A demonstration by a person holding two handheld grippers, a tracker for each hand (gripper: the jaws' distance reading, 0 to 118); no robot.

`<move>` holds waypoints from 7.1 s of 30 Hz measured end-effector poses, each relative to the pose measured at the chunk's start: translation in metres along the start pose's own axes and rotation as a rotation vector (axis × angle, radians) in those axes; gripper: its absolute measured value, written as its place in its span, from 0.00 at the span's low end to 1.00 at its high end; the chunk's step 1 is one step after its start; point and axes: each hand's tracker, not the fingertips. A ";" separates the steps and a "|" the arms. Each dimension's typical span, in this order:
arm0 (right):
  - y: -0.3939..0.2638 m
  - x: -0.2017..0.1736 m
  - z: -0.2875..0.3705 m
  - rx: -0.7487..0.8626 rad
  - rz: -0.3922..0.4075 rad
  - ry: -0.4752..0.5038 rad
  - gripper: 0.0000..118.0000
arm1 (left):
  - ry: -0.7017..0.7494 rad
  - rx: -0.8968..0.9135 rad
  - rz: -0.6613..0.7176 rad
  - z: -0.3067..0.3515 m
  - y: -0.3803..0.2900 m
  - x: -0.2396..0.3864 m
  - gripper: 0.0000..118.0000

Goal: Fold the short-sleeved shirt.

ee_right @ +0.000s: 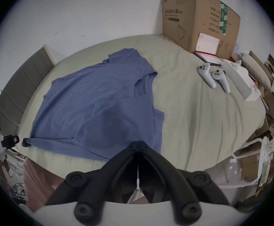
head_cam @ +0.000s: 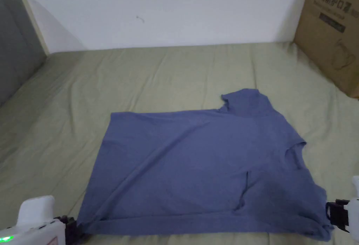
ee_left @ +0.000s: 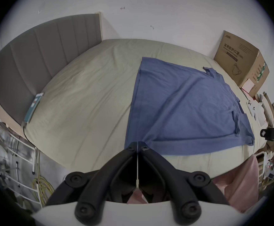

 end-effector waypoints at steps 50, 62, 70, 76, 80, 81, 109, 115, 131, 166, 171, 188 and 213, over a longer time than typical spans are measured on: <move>0.004 0.007 -0.016 -0.082 0.022 0.009 0.03 | 0.006 -0.131 -0.055 -0.046 0.014 0.013 0.03; 0.107 -0.002 -0.064 -0.065 0.013 -0.001 0.03 | 0.010 -0.082 -0.043 -0.090 0.117 0.024 0.02; 0.133 -0.015 -0.133 -0.184 0.039 -0.049 0.43 | 0.096 -0.147 -0.150 -0.147 0.139 0.041 0.87; 0.127 -0.019 -0.097 -0.123 0.062 -0.040 0.65 | 0.031 -0.110 -0.104 -0.116 0.126 0.032 0.89; 0.116 -0.027 -0.060 -0.045 0.123 -0.010 0.31 | -0.030 -0.081 -0.083 -0.087 0.111 0.025 0.40; 0.109 -0.030 -0.055 -0.040 0.148 -0.011 0.03 | -0.025 -0.086 -0.082 -0.084 0.105 0.025 0.01; 0.037 0.005 -0.056 -0.118 0.002 -0.006 0.00 | -0.003 -0.202 0.009 -0.134 0.083 -0.008 0.03; 0.059 0.030 -0.082 -0.107 -0.117 -0.020 0.80 | 0.018 -0.198 -0.057 -0.126 0.082 0.001 0.03; 0.061 0.017 -0.102 -0.175 -0.114 -0.004 0.08 | 0.011 -0.202 -0.111 -0.113 0.085 -0.004 0.03; 0.079 -0.029 -0.043 -0.016 0.030 0.036 0.00 | -0.053 -0.144 -0.086 -0.072 0.086 0.037 0.00; 0.095 -0.036 -0.076 -0.057 0.039 0.018 0.00 | -0.057 -0.154 -0.084 -0.089 0.100 0.057 0.00; 0.249 0.005 -0.250 -0.174 0.012 -0.062 0.78 | -0.095 -0.230 -0.087 -0.153 0.151 0.100 0.00; 0.257 -0.019 -0.248 -0.156 0.111 0.001 0.02 | -0.061 -0.214 -0.053 -0.185 0.173 0.049 0.16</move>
